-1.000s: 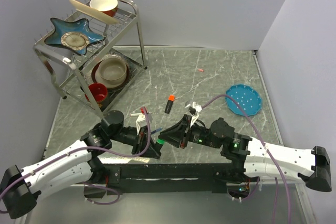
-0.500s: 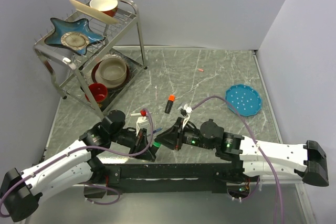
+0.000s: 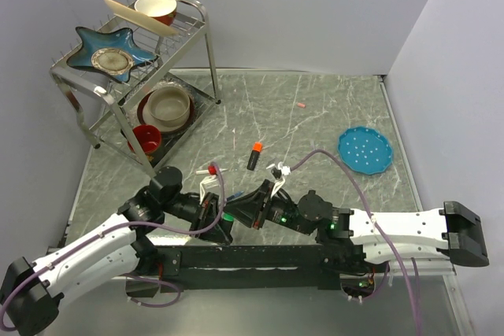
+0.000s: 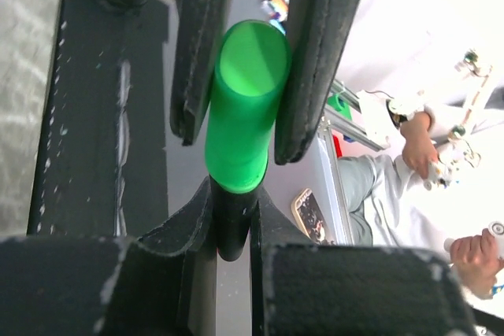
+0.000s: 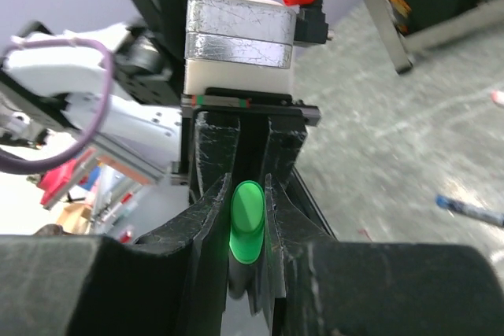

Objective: Insert the pens into the pen caps

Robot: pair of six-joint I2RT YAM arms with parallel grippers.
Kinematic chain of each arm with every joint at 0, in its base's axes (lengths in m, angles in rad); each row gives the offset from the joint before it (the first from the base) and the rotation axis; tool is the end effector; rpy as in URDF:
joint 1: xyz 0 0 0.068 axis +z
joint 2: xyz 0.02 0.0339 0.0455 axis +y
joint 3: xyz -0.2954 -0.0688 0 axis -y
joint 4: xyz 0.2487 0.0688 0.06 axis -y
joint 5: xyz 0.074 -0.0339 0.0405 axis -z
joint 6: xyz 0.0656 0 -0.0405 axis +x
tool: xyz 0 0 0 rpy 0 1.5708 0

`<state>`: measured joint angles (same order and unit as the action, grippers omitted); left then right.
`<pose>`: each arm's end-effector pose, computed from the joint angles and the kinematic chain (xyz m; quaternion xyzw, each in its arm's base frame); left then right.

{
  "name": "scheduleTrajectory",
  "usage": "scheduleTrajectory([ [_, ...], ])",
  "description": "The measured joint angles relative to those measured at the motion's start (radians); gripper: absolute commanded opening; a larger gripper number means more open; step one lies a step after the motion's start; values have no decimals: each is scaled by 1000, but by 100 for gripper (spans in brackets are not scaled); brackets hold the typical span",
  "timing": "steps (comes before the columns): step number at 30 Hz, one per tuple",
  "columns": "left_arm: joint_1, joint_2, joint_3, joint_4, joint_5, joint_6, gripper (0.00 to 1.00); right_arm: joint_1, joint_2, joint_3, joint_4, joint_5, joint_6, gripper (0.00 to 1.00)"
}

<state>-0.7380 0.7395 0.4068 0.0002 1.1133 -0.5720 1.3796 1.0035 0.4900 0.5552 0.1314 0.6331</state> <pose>0.0741 -0.1470 0.2544 0.3629 0.6636 -0.6414 0.1287 0.0552 0.2402 0.2985 -0.2077 0.6604 0.5841 0.4236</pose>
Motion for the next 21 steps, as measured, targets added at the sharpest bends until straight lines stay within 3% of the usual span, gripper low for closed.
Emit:
scheduleTrajectory([
  [12,56,-35,-10,199,126,-80,1,32,13,12,122,6,-24,0],
  [21,67,-23,-10,280,145,-100,1,99,-42,97,-74,153,-39,0],
])
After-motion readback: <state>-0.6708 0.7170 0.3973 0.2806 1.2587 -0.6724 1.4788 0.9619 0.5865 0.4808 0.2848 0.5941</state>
